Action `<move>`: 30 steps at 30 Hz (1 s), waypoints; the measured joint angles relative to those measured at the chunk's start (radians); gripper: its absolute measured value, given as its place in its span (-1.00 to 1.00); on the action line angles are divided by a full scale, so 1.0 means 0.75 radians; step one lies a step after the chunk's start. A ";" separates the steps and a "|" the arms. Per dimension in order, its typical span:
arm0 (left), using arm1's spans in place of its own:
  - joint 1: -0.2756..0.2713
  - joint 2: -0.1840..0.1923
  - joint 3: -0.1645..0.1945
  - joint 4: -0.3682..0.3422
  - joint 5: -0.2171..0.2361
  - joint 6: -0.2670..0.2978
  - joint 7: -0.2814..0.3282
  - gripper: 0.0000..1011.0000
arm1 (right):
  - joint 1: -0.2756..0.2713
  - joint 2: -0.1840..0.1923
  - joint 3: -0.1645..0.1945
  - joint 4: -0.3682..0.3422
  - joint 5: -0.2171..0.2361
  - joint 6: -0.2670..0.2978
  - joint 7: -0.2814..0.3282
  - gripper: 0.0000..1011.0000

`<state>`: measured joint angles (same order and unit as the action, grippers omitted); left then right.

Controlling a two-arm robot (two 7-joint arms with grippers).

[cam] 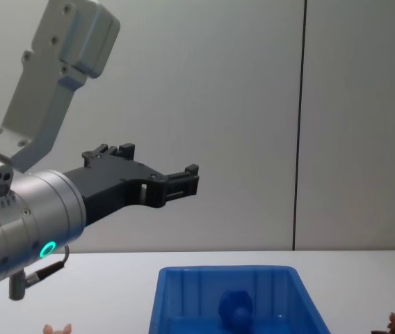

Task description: Pick up the two dolls from the table and place them into the box.

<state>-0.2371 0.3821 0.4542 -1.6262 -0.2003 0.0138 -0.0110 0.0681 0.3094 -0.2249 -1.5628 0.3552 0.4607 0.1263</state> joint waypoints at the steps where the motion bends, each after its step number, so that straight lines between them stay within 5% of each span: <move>1: 0.000 0.000 0.000 0.000 0.000 0.000 0.000 0.98 | 0.002 -0.001 0.000 0.003 -0.001 0.000 0.000 0.17; 8: 0.000 0.000 0.000 0.000 0.000 0.000 0.000 0.98 | 0.014 -0.007 -0.002 0.012 -0.012 -0.001 -0.001 -0.17; 30: 0.000 0.000 0.000 0.000 0.000 0.000 0.000 0.98 | 0.055 -0.024 -0.008 -0.110 -0.082 -0.150 0.031 -0.17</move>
<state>-0.2371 0.3821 0.4542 -1.6262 -0.2003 0.0138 -0.0109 0.1094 0.2912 -0.2312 -1.6455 0.2937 0.3485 0.1496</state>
